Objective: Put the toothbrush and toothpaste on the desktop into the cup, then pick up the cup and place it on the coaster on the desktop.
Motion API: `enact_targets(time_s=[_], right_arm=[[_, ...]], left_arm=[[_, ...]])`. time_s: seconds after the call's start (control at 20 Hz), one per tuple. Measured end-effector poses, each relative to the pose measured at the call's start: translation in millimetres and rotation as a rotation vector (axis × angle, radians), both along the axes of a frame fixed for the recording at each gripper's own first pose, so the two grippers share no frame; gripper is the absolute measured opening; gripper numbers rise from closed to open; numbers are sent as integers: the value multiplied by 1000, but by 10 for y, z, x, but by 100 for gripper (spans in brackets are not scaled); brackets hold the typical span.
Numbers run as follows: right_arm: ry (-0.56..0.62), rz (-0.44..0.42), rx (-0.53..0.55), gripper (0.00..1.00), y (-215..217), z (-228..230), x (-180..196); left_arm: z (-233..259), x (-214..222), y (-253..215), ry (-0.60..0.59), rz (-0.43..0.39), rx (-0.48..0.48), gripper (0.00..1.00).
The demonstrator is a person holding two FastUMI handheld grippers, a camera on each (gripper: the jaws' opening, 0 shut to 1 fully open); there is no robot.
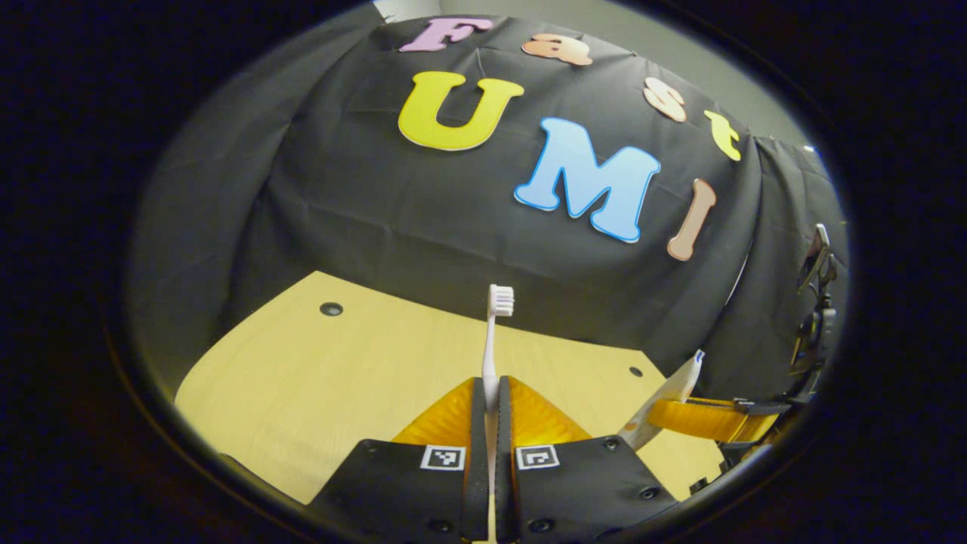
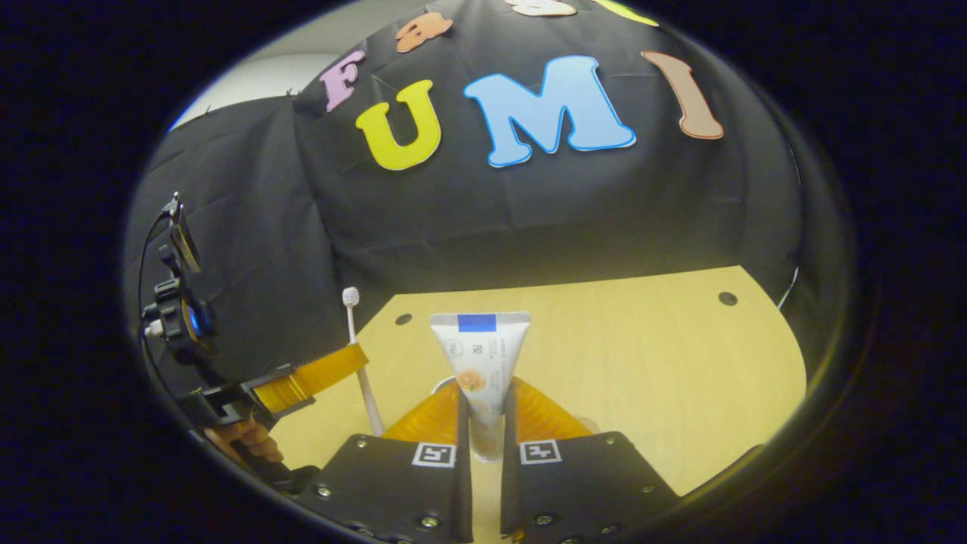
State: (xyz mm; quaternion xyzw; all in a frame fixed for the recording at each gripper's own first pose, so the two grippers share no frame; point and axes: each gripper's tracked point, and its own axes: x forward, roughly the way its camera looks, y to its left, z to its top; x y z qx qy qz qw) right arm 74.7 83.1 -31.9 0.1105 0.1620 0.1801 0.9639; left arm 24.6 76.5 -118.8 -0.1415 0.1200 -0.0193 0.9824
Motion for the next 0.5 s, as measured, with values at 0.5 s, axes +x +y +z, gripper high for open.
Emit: enact_targets(time_s=[0.5], right_arm=[[28,-50,-42,16,-71,-119,52]], left_arm=[[126,684,-210,-145,-62,-114,10]])
